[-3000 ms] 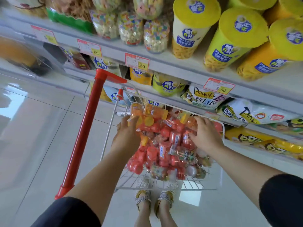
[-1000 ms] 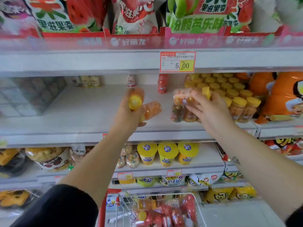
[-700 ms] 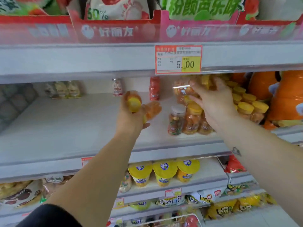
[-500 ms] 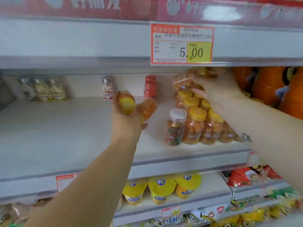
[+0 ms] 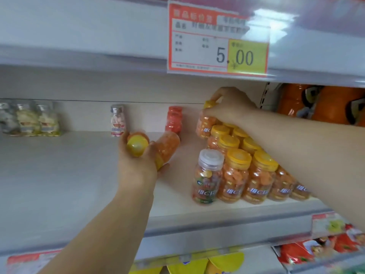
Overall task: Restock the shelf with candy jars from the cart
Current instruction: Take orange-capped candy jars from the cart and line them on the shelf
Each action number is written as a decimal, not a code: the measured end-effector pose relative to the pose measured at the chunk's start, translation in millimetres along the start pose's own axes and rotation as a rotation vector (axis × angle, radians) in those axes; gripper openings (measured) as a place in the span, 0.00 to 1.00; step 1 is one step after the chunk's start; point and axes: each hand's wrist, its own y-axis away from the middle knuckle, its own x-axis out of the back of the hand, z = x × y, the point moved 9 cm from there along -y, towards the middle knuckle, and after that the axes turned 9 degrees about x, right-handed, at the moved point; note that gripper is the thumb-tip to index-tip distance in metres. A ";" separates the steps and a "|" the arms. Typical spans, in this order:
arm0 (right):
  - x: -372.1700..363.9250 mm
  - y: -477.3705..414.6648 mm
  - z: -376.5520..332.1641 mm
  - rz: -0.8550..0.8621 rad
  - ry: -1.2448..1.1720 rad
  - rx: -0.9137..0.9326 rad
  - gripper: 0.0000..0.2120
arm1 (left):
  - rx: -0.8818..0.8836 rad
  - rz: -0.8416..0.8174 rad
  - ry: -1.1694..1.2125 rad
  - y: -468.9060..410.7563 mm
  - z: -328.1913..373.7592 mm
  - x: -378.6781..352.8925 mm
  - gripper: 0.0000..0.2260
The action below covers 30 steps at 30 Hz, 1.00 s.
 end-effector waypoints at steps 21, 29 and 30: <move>-11.7 22.1 -78.2 -0.092 0.209 0.473 0.15 | 0.078 0.002 0.035 -1.4 -6.8 2.1 0.24; -75.7 62.4 -140.0 -0.556 0.258 0.794 0.27 | 0.092 0.008 0.088 -3.0 -7.7 5.1 0.22; -79.5 62.3 -141.0 -0.561 0.284 0.805 0.29 | 0.092 0.009 0.090 -3.4 -7.8 5.5 0.23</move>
